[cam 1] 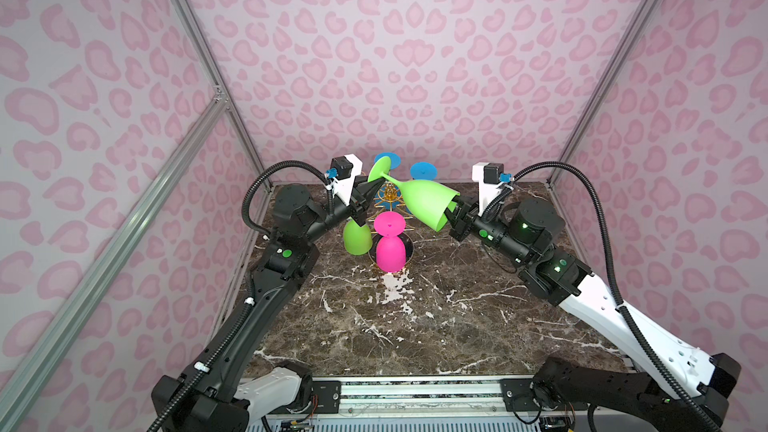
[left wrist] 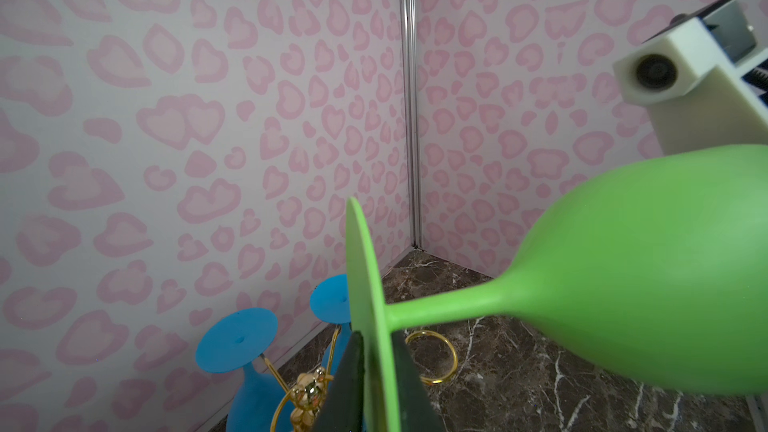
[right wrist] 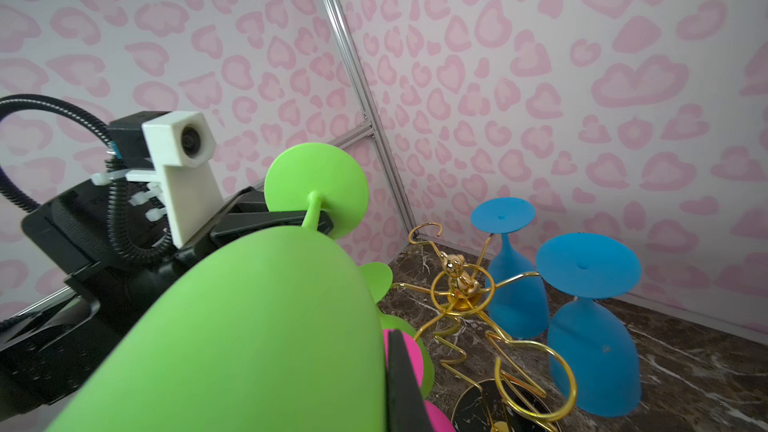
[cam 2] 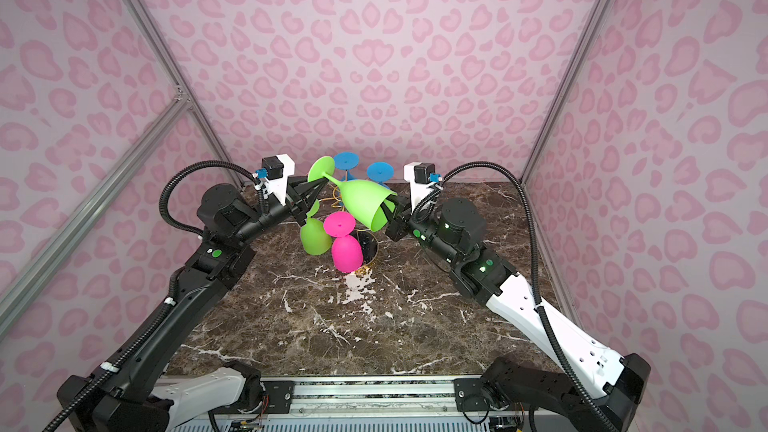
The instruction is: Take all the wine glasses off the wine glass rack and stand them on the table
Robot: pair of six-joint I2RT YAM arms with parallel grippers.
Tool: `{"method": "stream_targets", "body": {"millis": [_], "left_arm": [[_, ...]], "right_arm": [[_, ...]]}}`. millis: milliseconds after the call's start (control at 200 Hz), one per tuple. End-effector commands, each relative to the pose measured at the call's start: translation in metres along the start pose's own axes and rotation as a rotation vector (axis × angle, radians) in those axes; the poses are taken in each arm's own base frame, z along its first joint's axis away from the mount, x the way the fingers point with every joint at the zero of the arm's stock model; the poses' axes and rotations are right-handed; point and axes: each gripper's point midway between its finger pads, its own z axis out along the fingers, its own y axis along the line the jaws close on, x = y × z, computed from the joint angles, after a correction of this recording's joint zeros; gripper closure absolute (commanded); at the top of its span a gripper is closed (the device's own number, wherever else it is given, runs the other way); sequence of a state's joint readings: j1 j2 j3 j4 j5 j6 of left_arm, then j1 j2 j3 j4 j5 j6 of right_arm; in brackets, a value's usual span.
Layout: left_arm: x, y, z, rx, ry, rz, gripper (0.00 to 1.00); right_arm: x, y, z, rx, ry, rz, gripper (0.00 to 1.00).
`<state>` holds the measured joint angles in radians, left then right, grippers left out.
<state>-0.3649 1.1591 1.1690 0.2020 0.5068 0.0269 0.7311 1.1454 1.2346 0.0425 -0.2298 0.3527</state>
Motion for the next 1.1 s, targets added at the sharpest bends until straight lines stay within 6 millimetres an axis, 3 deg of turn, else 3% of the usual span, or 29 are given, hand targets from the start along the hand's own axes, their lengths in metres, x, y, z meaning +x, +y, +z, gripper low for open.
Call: {"method": "stream_targets", "body": {"millis": [0, 85, 145, 215, 240, 470, 665, 840, 995, 1090], "left_arm": [[-0.005, 0.013, -0.003, -0.070, -0.009, -0.001, 0.73], [-0.006, 0.020, -0.006, -0.117, -0.011, 0.003, 0.66], [-0.007, 0.026, -0.010, -0.159, -0.013, 0.004, 0.65], [-0.008, 0.032, -0.015, -0.201, -0.016, 0.014, 0.57], [-0.008, 0.035, -0.017, -0.220, -0.014, 0.017, 0.55], [-0.011, 0.066, -0.050, -0.418, -0.035, 0.053, 0.39], [-0.011, 0.101, -0.093, -0.666, -0.062, 0.068, 0.28], [0.002, 0.133, -0.134, -0.845, -0.096, 0.011, 0.17], [0.023, 0.155, -0.154, -0.941, -0.097, -0.075, 0.10], [0.025, 0.157, -0.158, -0.952, -0.102, -0.081, 0.08]], "right_arm": [[-0.003, 0.004, -0.002, -0.008, 0.042, -0.041, 1.00], [-0.016, -0.002, -0.006, 0.028, 0.043, -0.060, 1.00], [-0.026, -0.012, -0.010, 0.066, 0.058, -0.066, 1.00], [-0.032, -0.028, -0.013, 0.120, 0.089, -0.065, 1.00], [-0.045, -0.029, -0.017, 0.131, 0.075, -0.072, 1.00], [-0.064, -0.093, -0.037, 0.333, 0.159, -0.071, 1.00], [-0.057, -0.154, -0.049, 0.498, 0.283, -0.040, 1.00], [-0.042, -0.195, -0.058, 0.629, 0.419, -0.053, 1.00], [-0.017, -0.230, -0.057, 0.730, 0.564, -0.071, 1.00], [0.000, -0.251, -0.052, 0.778, 0.654, -0.071, 1.00]]}}
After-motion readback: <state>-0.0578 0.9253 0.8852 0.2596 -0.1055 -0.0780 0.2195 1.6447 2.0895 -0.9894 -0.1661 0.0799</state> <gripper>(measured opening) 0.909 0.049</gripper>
